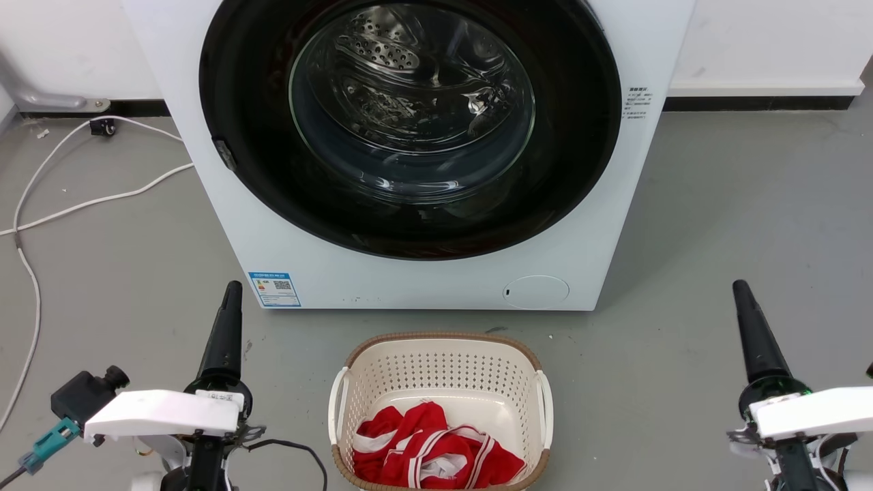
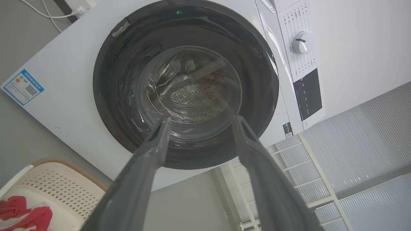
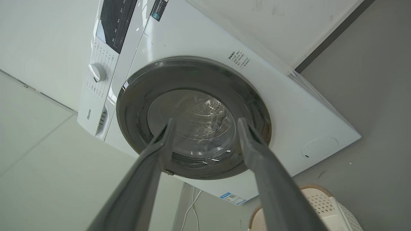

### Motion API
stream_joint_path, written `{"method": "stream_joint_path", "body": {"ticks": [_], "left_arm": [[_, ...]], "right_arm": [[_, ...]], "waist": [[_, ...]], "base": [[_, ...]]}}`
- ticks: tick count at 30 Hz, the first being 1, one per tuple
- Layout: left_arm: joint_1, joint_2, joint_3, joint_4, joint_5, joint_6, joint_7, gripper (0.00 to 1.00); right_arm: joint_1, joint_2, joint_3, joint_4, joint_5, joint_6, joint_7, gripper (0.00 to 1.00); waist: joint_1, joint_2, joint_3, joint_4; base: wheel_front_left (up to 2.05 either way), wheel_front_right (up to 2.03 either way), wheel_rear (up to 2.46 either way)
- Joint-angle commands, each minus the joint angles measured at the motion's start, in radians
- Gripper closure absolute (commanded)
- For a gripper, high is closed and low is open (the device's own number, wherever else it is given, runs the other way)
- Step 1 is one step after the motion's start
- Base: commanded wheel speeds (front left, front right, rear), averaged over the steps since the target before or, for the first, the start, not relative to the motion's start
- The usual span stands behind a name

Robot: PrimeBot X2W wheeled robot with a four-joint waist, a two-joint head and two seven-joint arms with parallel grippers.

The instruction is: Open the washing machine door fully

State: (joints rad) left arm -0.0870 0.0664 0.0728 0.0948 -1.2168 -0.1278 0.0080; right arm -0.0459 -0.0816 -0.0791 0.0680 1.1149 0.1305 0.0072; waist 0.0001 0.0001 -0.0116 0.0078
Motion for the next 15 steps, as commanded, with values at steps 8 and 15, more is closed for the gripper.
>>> {"method": "stream_joint_path", "body": {"ticks": [8,15], "left_arm": [[0.013,0.025,-0.035,-0.026,0.249,0.026,-0.042,0.00],[0.026,0.031,-0.064,-0.015,0.352,0.052,-0.064,0.00]], "right_arm": [[0.039,0.018,0.035,-0.003,-0.250,0.000,-0.040,0.00],[0.043,0.027,0.025,0.027,-0.353,0.000,-0.063,0.00]], "waist": [[-0.0001,-0.0001,-0.008,0.000],[-0.0001,-0.0001,-0.011,0.001]], "base": [[0.00,0.00,0.00],[0.00,0.00,0.00]]}}
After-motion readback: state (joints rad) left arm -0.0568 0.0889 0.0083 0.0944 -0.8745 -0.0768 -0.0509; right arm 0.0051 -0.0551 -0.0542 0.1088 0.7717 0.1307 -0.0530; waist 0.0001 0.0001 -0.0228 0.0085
